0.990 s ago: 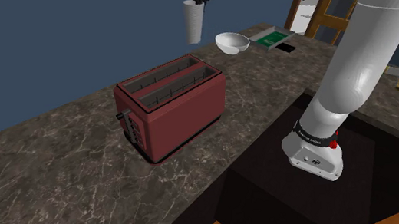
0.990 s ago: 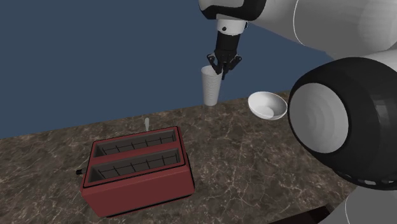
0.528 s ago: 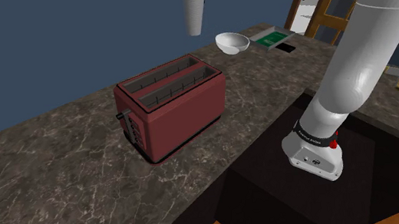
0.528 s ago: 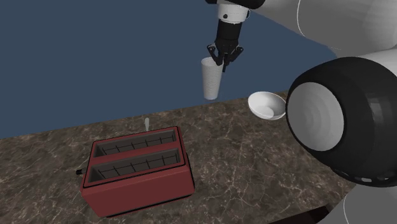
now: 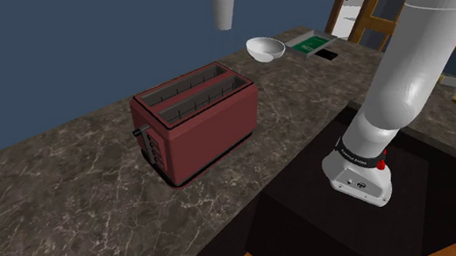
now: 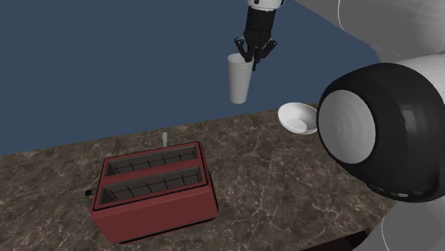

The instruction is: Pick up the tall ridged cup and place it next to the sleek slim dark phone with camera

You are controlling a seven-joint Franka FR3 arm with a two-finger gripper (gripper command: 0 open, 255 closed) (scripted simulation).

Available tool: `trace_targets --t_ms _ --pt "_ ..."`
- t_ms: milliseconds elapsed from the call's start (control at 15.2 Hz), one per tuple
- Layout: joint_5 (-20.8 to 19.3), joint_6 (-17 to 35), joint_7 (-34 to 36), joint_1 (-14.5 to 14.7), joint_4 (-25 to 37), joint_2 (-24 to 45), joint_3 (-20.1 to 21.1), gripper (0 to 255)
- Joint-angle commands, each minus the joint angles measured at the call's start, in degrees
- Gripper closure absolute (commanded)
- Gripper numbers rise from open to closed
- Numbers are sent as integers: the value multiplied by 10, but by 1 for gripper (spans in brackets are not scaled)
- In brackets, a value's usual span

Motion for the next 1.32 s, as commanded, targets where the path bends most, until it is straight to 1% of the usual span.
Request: trace_targets --t_ms 0,264,594,924,1254 --pt "-3 1 -16 -9 -25 -23 -7 255" --pt "-12 9 -60 -30 -87 -73 -27 255" --pt "-26 11 -117 -58 -143 -122 -55 255" --pt "-42 9 -177 -87 -180 -157 -88 255" --pt "-59 4 -241 -116 -198 -178 -124 255"
